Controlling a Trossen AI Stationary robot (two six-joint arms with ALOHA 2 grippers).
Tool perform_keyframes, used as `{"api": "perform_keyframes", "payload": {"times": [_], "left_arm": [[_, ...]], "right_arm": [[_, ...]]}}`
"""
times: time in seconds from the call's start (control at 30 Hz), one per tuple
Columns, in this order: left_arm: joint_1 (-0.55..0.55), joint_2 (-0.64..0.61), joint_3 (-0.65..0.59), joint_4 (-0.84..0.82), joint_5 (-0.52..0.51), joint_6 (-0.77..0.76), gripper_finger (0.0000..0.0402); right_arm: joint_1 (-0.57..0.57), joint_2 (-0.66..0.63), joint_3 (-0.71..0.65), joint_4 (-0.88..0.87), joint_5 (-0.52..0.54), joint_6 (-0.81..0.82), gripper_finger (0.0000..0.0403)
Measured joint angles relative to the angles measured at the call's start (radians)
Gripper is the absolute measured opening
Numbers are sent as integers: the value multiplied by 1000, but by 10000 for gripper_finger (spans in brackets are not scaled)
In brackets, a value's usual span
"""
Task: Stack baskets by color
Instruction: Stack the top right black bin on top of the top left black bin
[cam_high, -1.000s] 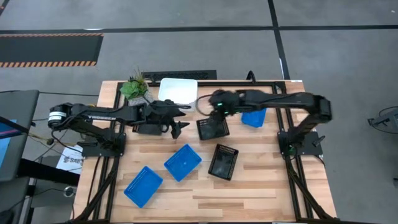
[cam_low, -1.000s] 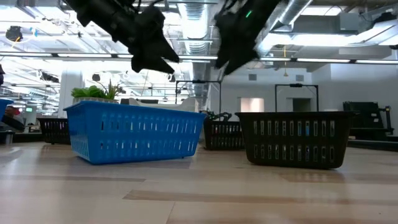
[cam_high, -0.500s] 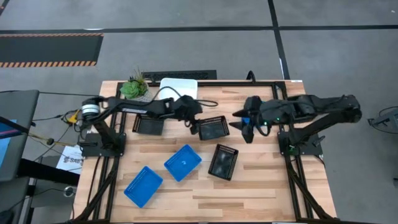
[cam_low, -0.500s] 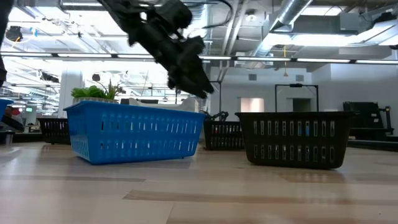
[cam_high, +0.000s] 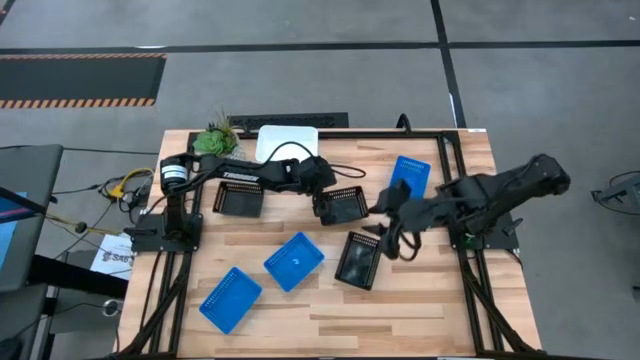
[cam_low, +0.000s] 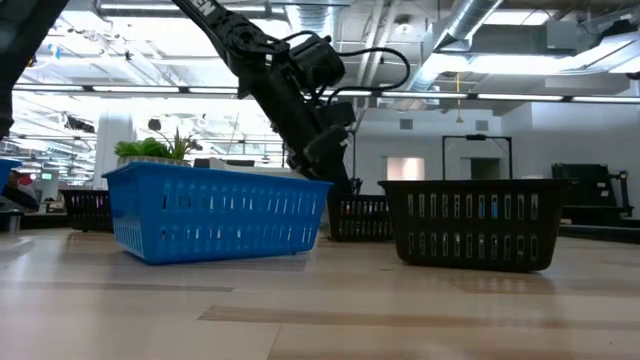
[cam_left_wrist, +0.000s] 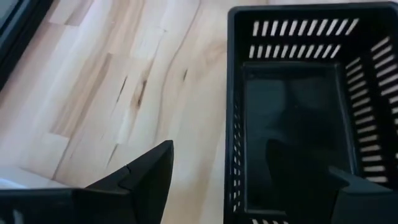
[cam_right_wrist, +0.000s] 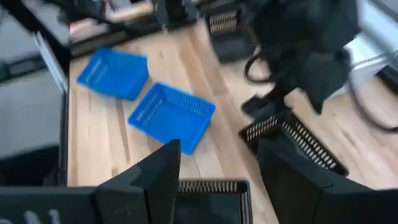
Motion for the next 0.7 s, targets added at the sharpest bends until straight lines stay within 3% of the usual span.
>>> {"api": "perform_keyframes", "payload": {"times": [0.17, 0.57, 0.7], "left_arm": [[0, -1, 0, -15, 1, 14, 224], [0, 6, -3, -69, -16, 5, 28], [0, 6, -3, -63, -17, -3, 8]], "right_arm": [[27, 38, 1, 11, -5, 0, 239], [35, 54, 0, 14, -8, 5, 239], [35, 54, 0, 13, -8, 6, 239]]}}
